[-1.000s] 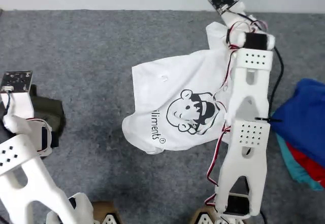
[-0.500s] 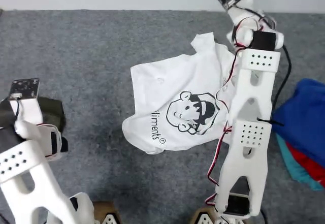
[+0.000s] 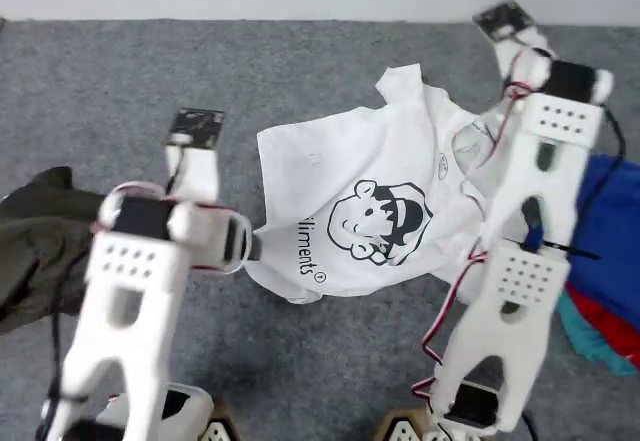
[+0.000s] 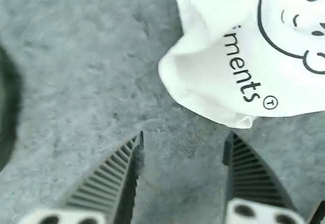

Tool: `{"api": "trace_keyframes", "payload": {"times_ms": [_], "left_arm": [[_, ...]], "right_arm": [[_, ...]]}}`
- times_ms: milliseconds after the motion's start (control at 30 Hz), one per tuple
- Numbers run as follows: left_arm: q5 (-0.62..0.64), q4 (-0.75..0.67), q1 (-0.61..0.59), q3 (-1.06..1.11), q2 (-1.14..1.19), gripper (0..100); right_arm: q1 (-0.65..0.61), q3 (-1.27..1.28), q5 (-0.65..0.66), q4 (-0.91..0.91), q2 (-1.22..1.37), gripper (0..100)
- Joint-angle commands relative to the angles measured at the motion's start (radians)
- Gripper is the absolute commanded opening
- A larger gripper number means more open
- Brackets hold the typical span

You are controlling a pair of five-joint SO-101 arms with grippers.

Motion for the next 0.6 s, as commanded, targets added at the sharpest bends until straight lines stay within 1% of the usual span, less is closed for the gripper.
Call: {"api": "trace_keyframes", "payload": {"times_ms": [0, 133, 200, 233, 300, 333, 367, 467, 567], "left_arm": [[0.026, -0.028, 0.025, -0.064, 0.195, 26], [0.026, -0.012, 0.025, -0.171, 0.437, 25], [0.012, 0.041, 0.032, -0.242, 0.549, 25], [-0.023, 0.078, 0.035, -0.277, 0.601, 26], [-0.158, 0.167, 0.069, -0.346, 0.701, 25], [-0.227, 0.195, 0.087, -0.375, 0.747, 25], [-0.27, 0.189, 0.101, -0.386, 0.783, 25], [-0.278, 0.183, 0.114, -0.412, 0.873, 24], [-0.265, 0.176, 0.115, -0.489, 0.959, 23]], "right_arm": [[0.058, 0.256, 0.008, 0.045, -0.171, 19.1], [0.071, 0.551, 0.109, 0.045, -0.311, 19.1], [0.07, 0.666, 0.141, 0.045, -0.38, 19.1], [0.068, 0.715, 0.15, 0.044, -0.414, 19.1], [0.067, 0.778, 0.153, 0.044, -0.472, 18.8], [0.067, 0.799, 0.152, 0.041, -0.499, 18.8], [0.067, 0.815, 0.152, 0.038, -0.524, 18.8], [0.067, 0.844, 0.152, 0.038, -0.579, 18.8], [0.07, 0.865, 0.15, 0.038, -0.604, 18.8]]}}
